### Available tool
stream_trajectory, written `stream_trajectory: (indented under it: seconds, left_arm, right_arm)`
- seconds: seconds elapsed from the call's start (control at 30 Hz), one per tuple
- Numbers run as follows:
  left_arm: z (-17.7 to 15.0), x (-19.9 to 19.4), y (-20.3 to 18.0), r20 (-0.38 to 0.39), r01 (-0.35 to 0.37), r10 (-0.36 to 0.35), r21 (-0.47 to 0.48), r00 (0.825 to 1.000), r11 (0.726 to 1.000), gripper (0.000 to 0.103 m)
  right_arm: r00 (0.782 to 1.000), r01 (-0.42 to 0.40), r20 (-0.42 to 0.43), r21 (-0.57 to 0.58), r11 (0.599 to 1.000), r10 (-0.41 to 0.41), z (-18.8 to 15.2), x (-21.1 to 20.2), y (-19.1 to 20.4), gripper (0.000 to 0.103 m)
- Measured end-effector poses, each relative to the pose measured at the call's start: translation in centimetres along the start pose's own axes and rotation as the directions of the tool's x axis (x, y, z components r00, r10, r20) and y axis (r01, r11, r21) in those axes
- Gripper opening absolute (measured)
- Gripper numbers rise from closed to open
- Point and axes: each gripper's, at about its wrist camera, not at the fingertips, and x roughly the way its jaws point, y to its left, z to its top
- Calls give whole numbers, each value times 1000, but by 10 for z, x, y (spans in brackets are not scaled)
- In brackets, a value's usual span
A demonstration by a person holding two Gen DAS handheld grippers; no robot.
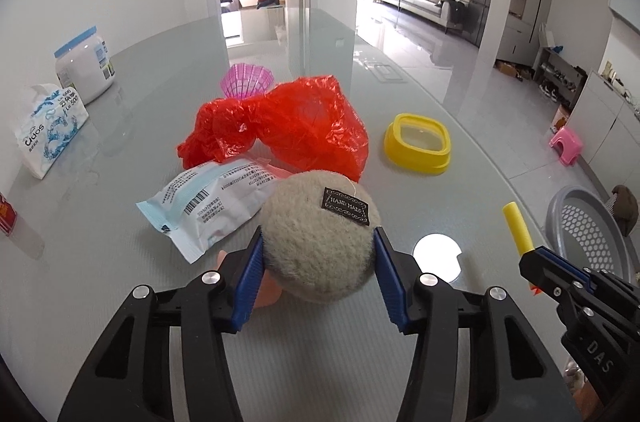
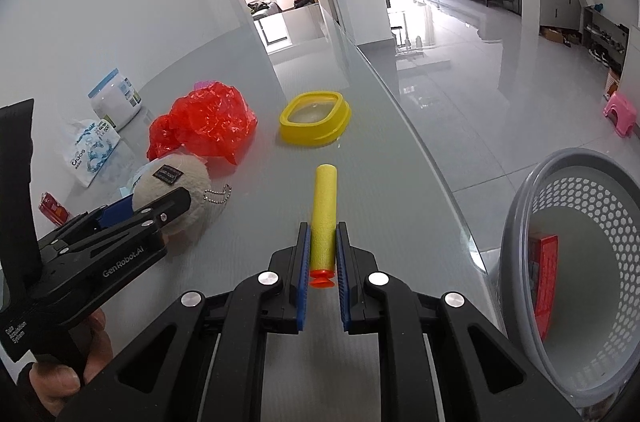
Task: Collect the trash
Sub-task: 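Carry the ball and dart over the grey basket and open both tools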
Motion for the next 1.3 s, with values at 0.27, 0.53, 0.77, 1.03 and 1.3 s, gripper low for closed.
stream_trajectory:
  seconds: [0.27, 0.53, 0.77, 1.03, 1.3]
  left_arm:
    - [-10, -37, -20, 40, 68, -69, 27, 997, 997, 51]
    - [-19, -60, -77, 55, 171, -177, 96, 983, 981, 51]
    - [-32, -63, -149, 20, 291, -299, 182, 954, 939, 51]
    - [-42, -44, -215, -64, 351, -346, 266, 936, 898, 51]
    - [-41, -18, -249, -139, 361, -334, 304, 932, 882, 51]
  right_arm:
    - [999, 31, 38, 29, 999, -32, -13, -30, -14, 12]
    - [990, 111, 75, 113, 987, -120, -40, -78, -63, 12]
    - [971, 208, 69, 212, 955, -227, -66, -117, -125, 12]
    - [959, 257, 42, 300, 919, -282, -86, -134, -186, 12]
    - [965, 246, 9, 322, 914, -263, -90, -120, -214, 12]
